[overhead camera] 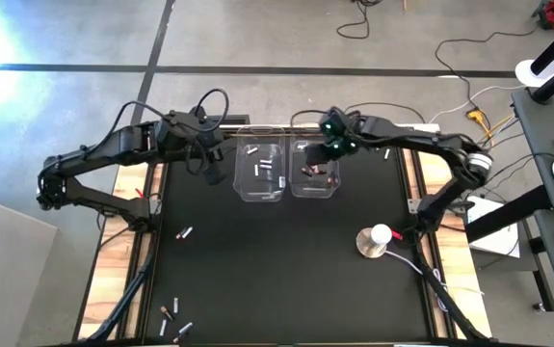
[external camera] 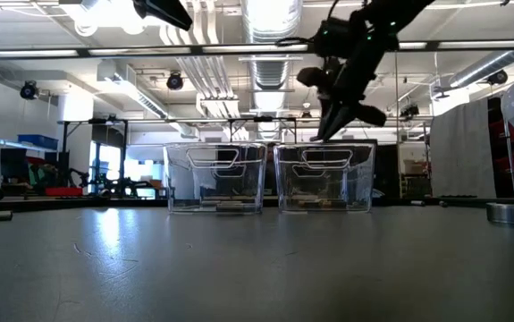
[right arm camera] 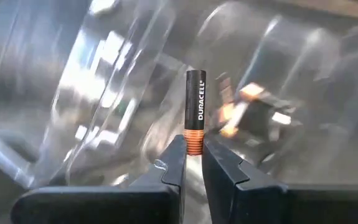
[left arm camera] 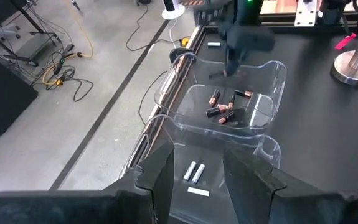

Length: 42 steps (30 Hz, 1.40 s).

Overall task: Sort batteries
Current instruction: Put the black battery into the right transparent bin

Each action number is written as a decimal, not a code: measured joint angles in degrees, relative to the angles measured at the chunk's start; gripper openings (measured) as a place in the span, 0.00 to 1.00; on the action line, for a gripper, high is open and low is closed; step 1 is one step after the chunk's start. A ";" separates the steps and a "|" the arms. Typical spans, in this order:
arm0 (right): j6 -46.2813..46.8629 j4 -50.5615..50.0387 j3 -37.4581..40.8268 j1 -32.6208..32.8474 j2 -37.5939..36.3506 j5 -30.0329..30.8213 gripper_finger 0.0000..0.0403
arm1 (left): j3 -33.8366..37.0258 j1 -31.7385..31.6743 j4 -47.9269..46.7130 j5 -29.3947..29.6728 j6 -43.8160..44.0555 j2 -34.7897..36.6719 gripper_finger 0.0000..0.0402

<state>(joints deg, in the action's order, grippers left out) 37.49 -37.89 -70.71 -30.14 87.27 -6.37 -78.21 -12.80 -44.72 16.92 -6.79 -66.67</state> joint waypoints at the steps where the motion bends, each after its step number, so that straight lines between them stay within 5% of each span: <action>1: -1.54 -1.17 -1.58 -0.36 1.69 -2.29 0.07 | 0.01 0.00 0.11 -0.30 0.00 0.02 0.30; 7: -11.57 -12.97 -13.56 -2.50 14.28 -10.90 0.07 | 0.02 0.00 1.65 -8.17 2.54 0.66 0.30; 17: -18.70 -25.49 -30.67 -4.11 31.61 -11.75 0.07 | 0.01 -0.02 7.81 -13.53 9.93 2.89 0.30; 42: -18.13 -26.69 -33.63 -4.01 37.42 -7.11 0.14 | 0.02 -0.02 8.33 -13.48 14.84 2.89 0.30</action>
<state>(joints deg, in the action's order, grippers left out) 19.35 -64.58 -104.33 -34.15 124.68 -13.47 -78.19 -12.82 -36.39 3.44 8.06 -63.78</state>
